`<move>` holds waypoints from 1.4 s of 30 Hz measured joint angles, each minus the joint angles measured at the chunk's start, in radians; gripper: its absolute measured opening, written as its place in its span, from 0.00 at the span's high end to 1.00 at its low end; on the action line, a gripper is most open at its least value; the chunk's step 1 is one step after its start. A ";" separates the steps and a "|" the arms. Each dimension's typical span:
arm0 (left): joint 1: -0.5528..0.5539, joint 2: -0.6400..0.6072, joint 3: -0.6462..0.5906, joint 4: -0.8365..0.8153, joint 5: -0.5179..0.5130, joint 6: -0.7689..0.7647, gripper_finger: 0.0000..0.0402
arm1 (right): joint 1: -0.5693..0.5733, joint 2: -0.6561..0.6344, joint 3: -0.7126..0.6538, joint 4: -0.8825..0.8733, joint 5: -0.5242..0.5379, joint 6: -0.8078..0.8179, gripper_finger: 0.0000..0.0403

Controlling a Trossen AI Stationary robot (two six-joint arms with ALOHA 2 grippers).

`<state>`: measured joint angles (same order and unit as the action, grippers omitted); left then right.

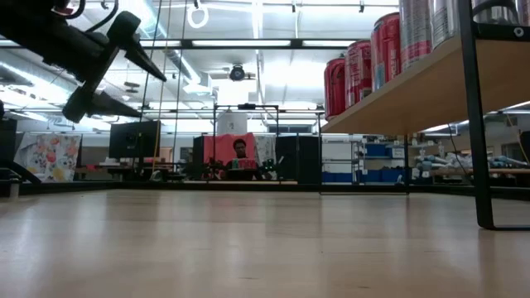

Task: Place canned beverage on shelf
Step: Return to Home Position

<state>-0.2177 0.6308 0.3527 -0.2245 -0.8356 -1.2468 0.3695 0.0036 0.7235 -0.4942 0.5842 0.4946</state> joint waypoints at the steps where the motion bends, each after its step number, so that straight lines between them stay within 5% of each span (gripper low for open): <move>1: -0.001 -0.009 -0.009 0.009 0.001 -0.008 0.01 | 0.000 0.000 0.000 0.000 0.000 0.000 0.14; 16: -0.018 -0.155 -0.152 0.008 0.029 -0.132 0.01 | 0.000 0.000 0.000 -0.032 -0.039 0.008 0.14; 42: -0.129 -0.155 -0.205 -0.193 0.013 -0.427 0.01 | 0.000 0.000 -0.074 0.029 -0.035 0.032 0.14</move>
<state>-0.3467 0.4755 0.1474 -0.4171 -0.8229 -1.6737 0.3696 0.0036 0.6495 -0.4651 0.5490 0.5266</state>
